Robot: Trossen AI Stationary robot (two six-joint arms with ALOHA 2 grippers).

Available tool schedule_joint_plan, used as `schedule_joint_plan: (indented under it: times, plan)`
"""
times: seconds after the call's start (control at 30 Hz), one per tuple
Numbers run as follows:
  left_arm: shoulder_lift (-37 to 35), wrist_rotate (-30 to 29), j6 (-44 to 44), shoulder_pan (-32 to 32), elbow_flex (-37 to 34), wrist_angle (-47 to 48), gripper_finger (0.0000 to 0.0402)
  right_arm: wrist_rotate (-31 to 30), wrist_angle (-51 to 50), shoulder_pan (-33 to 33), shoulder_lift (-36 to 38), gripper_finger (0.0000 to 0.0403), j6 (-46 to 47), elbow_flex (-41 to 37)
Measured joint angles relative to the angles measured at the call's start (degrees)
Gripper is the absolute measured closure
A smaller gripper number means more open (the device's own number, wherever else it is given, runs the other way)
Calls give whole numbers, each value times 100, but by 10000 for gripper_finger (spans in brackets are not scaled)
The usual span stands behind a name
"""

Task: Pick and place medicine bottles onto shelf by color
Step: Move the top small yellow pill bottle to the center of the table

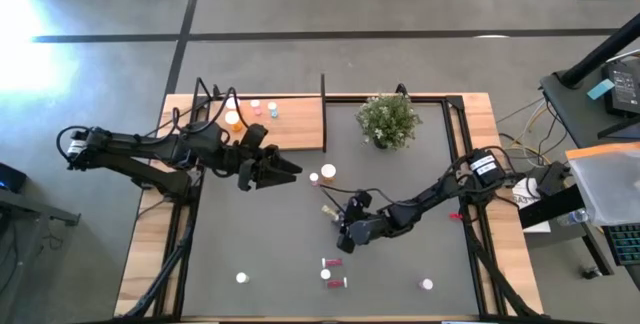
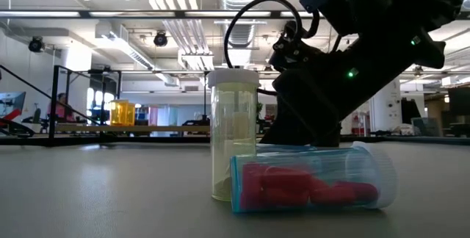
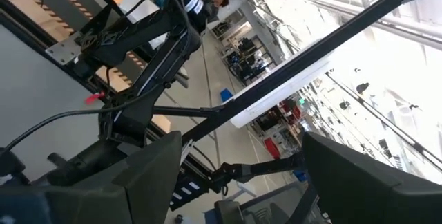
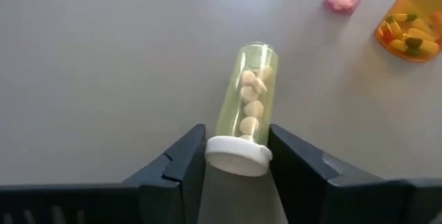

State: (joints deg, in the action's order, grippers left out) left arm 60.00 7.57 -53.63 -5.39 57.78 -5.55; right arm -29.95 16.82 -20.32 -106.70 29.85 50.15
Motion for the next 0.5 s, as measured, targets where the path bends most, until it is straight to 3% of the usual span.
schedule_joint_plan:
  times: [0.27, 0.5]
  plan:
    - [267, 11, 1, -3, -6, 16, 118, 184, -364, 11, 92, 296, 29, 136]
    - [481, 516, -4, 2, -7, 29, 118, 656, -3495, 95, 526, 287, 321, 1042]
